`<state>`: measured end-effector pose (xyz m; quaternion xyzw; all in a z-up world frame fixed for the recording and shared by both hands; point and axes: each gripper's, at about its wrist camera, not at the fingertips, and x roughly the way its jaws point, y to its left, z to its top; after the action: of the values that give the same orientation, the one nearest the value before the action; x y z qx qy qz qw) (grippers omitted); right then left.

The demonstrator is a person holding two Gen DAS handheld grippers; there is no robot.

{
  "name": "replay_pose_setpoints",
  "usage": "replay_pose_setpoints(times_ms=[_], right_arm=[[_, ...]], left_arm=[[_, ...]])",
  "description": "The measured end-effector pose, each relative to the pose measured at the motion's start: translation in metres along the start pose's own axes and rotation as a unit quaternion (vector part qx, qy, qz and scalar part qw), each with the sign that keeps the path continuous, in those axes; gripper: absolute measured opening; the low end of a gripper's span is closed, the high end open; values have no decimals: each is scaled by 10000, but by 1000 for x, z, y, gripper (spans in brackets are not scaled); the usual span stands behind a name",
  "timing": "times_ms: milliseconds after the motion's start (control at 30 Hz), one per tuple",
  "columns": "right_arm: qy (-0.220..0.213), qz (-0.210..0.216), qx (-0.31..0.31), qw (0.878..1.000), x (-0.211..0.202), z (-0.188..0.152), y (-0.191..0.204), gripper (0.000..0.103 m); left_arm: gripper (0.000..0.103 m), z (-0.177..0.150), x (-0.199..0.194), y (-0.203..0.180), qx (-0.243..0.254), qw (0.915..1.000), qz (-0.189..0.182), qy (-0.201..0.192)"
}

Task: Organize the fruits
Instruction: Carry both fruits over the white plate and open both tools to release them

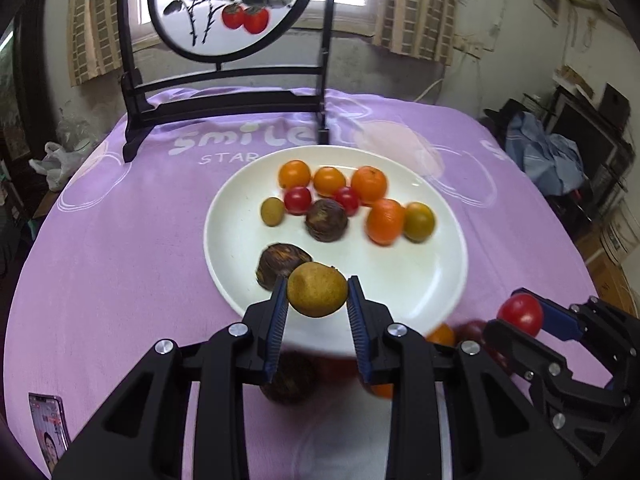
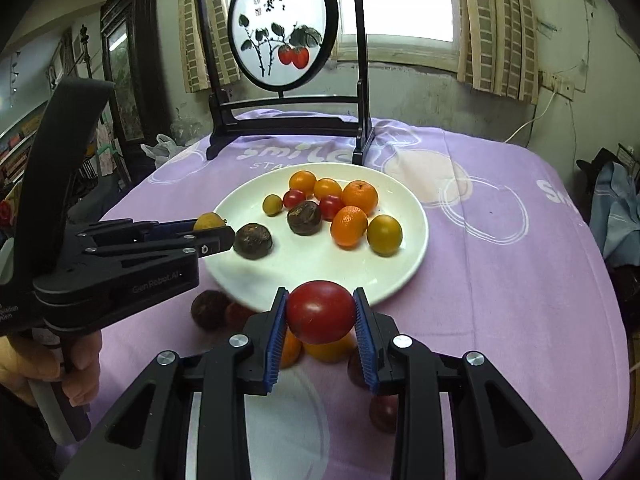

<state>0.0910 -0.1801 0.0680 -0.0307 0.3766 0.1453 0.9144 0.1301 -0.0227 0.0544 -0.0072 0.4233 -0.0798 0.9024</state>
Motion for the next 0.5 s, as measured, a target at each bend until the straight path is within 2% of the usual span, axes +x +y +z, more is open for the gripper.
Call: replay_pose_setpoints(times_ms=[267, 400, 433, 467, 500], right_arm=[[479, -353, -48, 9982, 66, 21, -1, 33], [638, -315, 125, 9974, 81, 25, -5, 34], [657, -314, 148, 9972, 82, 25, -5, 40], [660, -324, 181, 9971, 83, 25, -6, 56], [611, -353, 218, 9973, 81, 25, -6, 62]], left_arm=[[29, 33, 63, 11, -214, 9990, 280, 273], [29, 40, 80, 10, -175, 9983, 472, 279], [30, 41, 81, 9, -193, 9981, 509, 280], [45, 42, 82, 10, -224, 9978, 559, 290], [70, 42, 81, 11, -276, 9971, 648, 278]])
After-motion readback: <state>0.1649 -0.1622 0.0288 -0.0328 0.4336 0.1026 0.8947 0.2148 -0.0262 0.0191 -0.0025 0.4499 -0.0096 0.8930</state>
